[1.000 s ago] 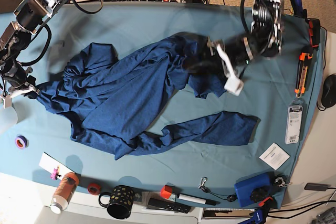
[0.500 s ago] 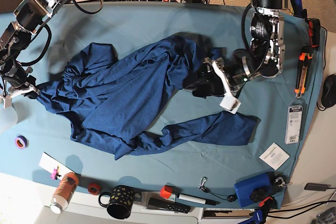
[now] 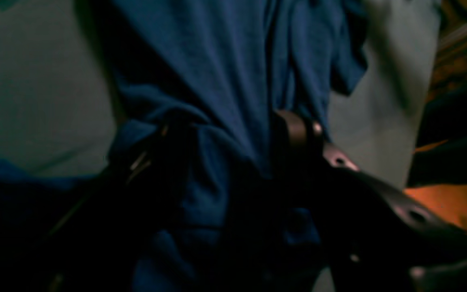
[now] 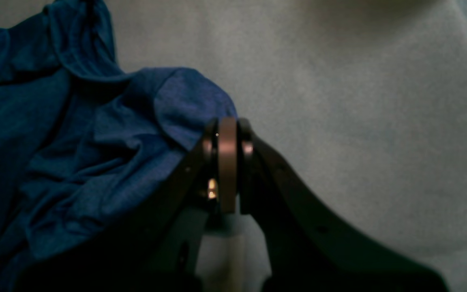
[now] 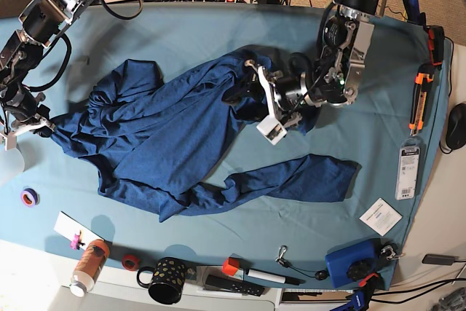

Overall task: Layout the t-shirt on the table in an organized manner, then fold the t-shirt properly
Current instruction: 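Lower the left gripper and smooth the fabric near the sleeve, then grasp the shirt edge with the left gripper and pull it outward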

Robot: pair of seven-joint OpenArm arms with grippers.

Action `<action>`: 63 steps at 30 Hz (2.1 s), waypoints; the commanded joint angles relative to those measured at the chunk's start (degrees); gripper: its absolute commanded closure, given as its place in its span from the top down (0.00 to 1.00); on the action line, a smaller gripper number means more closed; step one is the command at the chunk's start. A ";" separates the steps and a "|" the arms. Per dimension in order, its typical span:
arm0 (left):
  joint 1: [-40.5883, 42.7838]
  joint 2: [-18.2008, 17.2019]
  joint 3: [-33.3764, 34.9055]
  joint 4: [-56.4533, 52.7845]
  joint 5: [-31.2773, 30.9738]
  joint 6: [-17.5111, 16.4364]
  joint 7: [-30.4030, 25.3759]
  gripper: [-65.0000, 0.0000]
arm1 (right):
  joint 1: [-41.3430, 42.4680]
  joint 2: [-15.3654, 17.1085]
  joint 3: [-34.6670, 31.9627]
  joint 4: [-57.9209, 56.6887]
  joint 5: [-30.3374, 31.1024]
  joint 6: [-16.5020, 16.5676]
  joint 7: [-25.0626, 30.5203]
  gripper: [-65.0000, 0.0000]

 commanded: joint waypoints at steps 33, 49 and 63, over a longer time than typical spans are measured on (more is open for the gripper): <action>-1.20 0.15 -4.92 1.01 -1.22 -0.98 1.29 0.00 | 1.11 1.60 0.17 1.01 0.98 0.31 1.09 0.00; -2.56 -4.17 -28.33 3.13 -21.03 -2.00 6.56 0.00 | 1.09 1.60 0.17 1.01 0.79 0.31 1.09 0.00; -1.60 -12.22 -30.08 7.19 -35.23 -2.00 20.31 0.00 | 1.11 1.60 0.17 1.01 0.74 0.28 1.11 0.00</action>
